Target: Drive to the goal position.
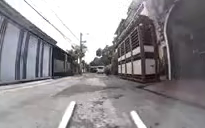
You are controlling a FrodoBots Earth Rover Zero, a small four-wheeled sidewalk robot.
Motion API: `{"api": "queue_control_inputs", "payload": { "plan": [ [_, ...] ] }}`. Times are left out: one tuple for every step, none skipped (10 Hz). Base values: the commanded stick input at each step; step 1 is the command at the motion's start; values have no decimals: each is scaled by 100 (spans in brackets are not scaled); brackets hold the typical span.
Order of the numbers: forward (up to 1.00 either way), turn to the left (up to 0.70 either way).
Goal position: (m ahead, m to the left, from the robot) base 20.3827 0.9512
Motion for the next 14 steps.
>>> {"api": "queue_control_inputs", "payload": {
  "plan": [
    [85, 0],
    [85, 0],
    [85, 0],
    [85, 0],
    [85, 0],
    [85, 0],
    [85, 0],
    [85, 0],
    [85, 0],
    [85, -12],
    [85, -28],
    [85, -34],
    [85, 0],
    [85, 0]
  ]
}}
